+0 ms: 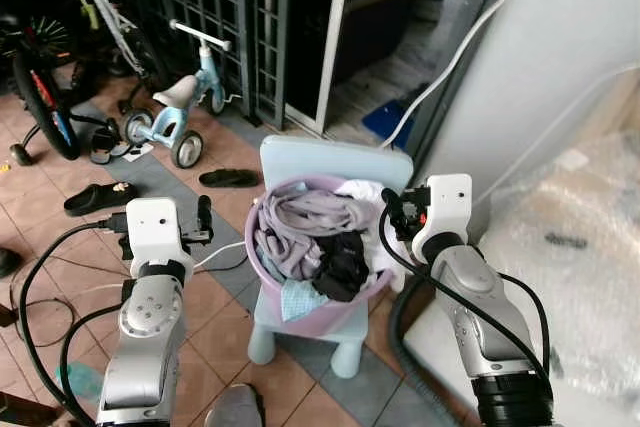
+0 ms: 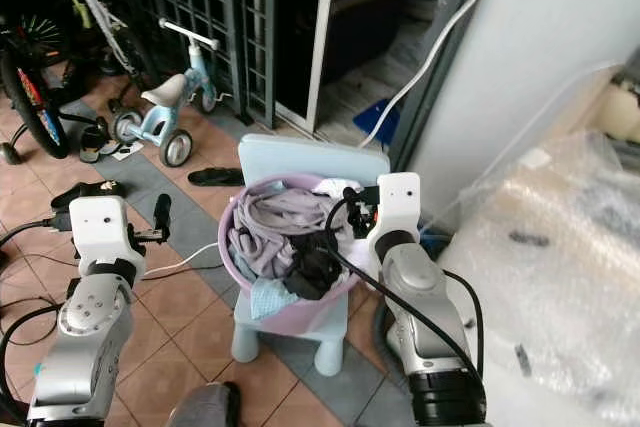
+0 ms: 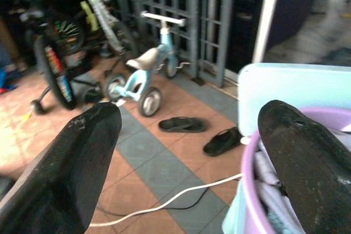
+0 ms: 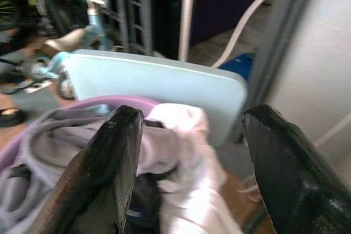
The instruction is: Clothes washing
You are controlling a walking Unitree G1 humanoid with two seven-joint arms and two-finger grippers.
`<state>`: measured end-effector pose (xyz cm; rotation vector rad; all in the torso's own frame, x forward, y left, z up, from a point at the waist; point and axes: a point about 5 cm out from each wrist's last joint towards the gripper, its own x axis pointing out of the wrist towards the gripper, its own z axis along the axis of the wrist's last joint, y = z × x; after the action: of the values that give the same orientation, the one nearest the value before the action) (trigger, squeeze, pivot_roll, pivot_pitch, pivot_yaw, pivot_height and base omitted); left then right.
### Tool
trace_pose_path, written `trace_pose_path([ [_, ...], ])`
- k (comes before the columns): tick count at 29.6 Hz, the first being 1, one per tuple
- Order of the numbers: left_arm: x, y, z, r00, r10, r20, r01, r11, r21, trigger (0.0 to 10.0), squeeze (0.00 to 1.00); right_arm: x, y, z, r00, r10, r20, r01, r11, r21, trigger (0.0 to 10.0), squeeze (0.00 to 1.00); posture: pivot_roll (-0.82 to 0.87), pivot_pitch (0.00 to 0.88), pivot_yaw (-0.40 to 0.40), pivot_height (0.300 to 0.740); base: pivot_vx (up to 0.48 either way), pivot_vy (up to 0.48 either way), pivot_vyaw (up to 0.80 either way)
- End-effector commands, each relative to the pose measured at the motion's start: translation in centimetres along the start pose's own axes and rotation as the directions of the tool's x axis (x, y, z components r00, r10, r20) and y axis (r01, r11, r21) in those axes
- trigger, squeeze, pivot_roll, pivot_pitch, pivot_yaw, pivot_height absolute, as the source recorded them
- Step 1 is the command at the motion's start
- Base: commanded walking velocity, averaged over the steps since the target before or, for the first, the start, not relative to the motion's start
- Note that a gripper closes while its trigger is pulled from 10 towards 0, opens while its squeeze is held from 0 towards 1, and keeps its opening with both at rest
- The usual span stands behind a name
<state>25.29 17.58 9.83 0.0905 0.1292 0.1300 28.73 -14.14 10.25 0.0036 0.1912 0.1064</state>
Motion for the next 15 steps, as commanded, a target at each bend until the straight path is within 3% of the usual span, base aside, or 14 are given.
trace_pose_path([
  [1, 0.3, -0.3, 0.0, 1.000, -0.025, -0.006, 0.026, 0.999, 0.020, 10.0, 0.00, -0.1, -0.3, 0.0, 1.000, -0.020, 0.021, 0.020, 1.000, 0.011, 10.0, 0.00, 0.00, 0.000, 0.015, 0.740, 0.000, 0.000, 0.00],
  [3, 0.4, -0.4, 0.1, 0.999, -0.033, -0.008, 0.033, 0.999, 0.019, 10.0, 0.00, -0.3, -0.2, -0.1, 0.999, -0.040, 0.031, 0.039, 0.998, 0.046, 10.0, 0.00, -0.01, 0.000, 0.022, 0.740, 0.000, 0.000, 0.00],
  [4, 0.6, -0.5, 0.2, 0.999, -0.048, -0.003, 0.048, 0.999, 0.024, 10.0, 0.00, -0.2, -0.5, 0.1, 0.992, -0.099, 0.082, 0.100, 0.995, -0.002, 10.0, 0.00, -0.01, 0.000, 0.027, 0.740, 0.000, 0.000, 0.00],
  [8, 0.7, -0.6, 0.3, 0.998, -0.059, -0.001, 0.059, 0.998, 0.026, 10.0, 0.00, -0.7, 0.5, -0.2, 0.998, 0.051, 0.042, -0.052, 0.998, 0.038, 10.0, 0.00, -0.01, 0.000, 0.015, 0.740, 0.000, 0.000, 0.00],
  [15, 0.5, -0.6, 0.1, 0.999, -0.035, -0.008, 0.035, 0.999, 0.007, 10.0, 0.00, -0.5, 0.6, -0.4, 0.995, 0.092, 0.033, -0.092, 0.996, -0.002, 10.0, 0.00, 0.00, 0.000, -0.010, 0.740, 0.000, 0.000, 0.00],
])
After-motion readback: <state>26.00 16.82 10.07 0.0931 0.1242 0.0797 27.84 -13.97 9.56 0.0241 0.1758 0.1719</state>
